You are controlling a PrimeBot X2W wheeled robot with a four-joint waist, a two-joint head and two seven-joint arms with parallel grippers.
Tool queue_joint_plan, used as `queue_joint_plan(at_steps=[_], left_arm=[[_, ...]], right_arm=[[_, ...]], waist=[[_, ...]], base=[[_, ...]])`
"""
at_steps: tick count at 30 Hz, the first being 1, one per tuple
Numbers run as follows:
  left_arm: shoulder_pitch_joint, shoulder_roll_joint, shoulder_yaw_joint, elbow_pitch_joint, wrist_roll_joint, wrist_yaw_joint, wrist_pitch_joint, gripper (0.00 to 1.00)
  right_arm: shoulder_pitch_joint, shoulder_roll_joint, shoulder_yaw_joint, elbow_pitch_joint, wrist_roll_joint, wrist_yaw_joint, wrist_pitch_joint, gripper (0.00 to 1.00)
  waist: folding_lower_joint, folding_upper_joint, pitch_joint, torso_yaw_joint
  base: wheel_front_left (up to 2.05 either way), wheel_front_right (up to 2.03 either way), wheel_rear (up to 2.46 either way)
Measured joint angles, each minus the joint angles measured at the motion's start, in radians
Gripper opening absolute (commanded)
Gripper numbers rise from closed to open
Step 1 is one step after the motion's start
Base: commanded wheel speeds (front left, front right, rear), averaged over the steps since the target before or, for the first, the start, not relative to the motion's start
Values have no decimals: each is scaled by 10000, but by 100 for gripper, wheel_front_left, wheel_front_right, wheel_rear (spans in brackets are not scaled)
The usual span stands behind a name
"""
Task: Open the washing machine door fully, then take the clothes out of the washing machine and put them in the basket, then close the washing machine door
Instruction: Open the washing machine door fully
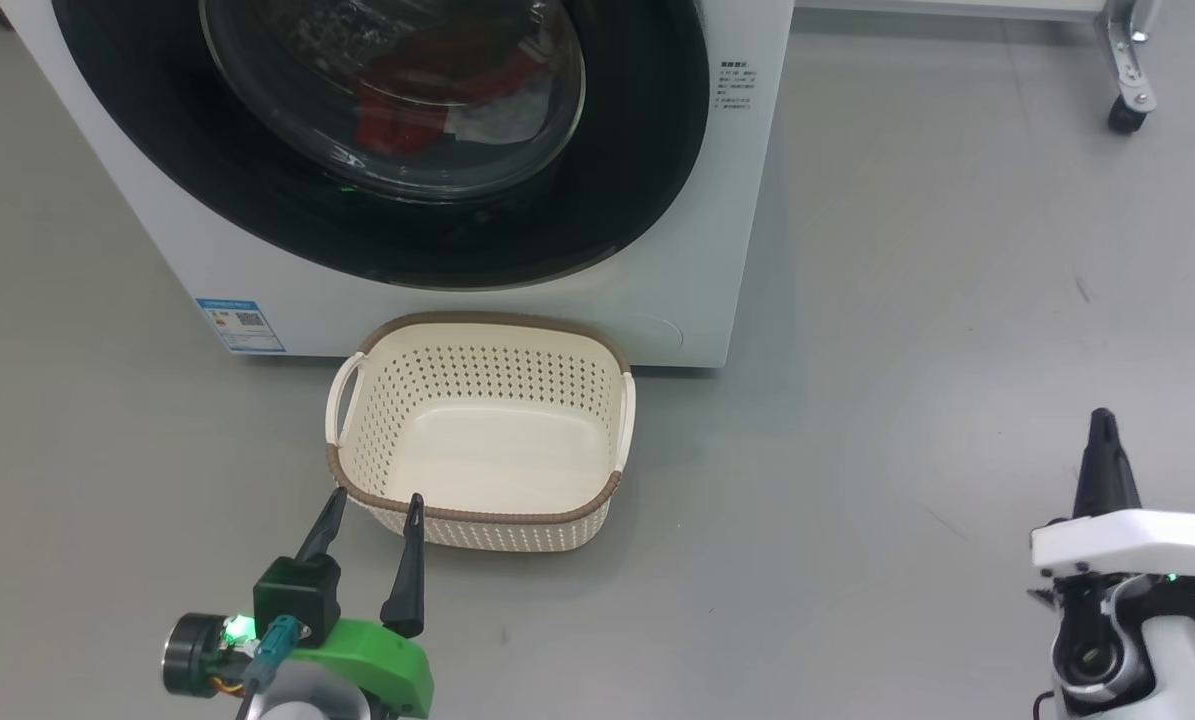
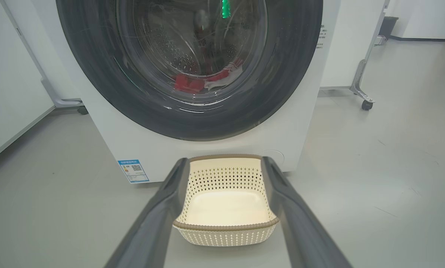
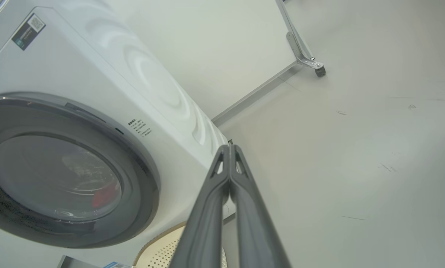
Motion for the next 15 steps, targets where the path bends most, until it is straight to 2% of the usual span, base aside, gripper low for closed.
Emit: queue_joint_plan(at_steps=[9, 15], left_arm=[[-436, -2, -278, -59, -8, 0, 0, 100], [-772, -4, -351, -192, -265, 0, 0, 100]], right_arm=[[-1543, 21, -1561, 33, 3122, 38, 949, 0], [-3105, -19, -2295, -79, 4575, -405, 1910, 0]], waist=[[0, 0, 659, 549], [0, 0, 1224, 973]], base=[[0, 0, 0], [0, 0, 0]])
